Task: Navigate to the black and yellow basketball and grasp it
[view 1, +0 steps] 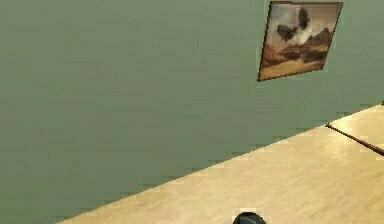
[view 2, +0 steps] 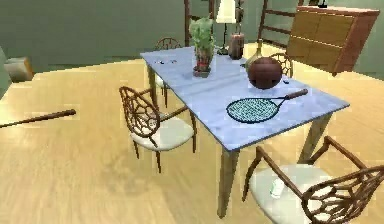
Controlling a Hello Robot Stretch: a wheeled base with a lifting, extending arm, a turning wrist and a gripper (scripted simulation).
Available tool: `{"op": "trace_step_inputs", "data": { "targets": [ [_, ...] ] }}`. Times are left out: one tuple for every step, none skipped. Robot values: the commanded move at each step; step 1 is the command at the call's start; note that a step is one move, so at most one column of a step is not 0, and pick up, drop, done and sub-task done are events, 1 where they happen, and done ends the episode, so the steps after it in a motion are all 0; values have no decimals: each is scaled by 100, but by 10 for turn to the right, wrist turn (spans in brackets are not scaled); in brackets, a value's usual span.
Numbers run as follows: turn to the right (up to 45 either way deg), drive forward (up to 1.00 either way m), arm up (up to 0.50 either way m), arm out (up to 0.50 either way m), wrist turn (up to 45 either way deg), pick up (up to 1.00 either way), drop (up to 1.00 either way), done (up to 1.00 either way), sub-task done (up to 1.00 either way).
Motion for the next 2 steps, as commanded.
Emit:
{"op": "trace_step_inputs", "data": {
  "targets": [
    [-450,0,0,0,0,0,0,0,0],
    [-180,0,0,0,0,0,0,0,0]
  ]
}}
